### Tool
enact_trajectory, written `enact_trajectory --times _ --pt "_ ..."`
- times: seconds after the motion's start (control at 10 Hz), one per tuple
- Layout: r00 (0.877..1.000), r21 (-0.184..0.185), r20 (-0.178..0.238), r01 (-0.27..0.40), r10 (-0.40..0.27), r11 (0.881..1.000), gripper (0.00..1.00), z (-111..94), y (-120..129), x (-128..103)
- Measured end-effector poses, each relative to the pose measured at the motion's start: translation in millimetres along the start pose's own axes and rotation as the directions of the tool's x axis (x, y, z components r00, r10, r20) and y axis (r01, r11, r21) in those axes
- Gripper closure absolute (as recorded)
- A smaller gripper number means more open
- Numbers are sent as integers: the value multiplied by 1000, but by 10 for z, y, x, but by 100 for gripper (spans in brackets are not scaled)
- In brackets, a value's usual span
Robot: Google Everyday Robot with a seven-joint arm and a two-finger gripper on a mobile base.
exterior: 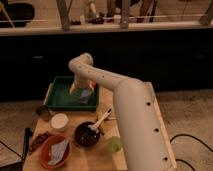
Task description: Place sponge in tray
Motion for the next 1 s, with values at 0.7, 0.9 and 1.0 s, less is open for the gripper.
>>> enact_trajectory --times 0.7,0.9,1.0 --pt "1000 8 -4 10 -10 1000 20 -37 10 -4" --pt "1000 6 -3 15 -15 1000 20 -44 -8 2" --pt "1000 6 -2 17 -17 1000 20 -45 -14 3"
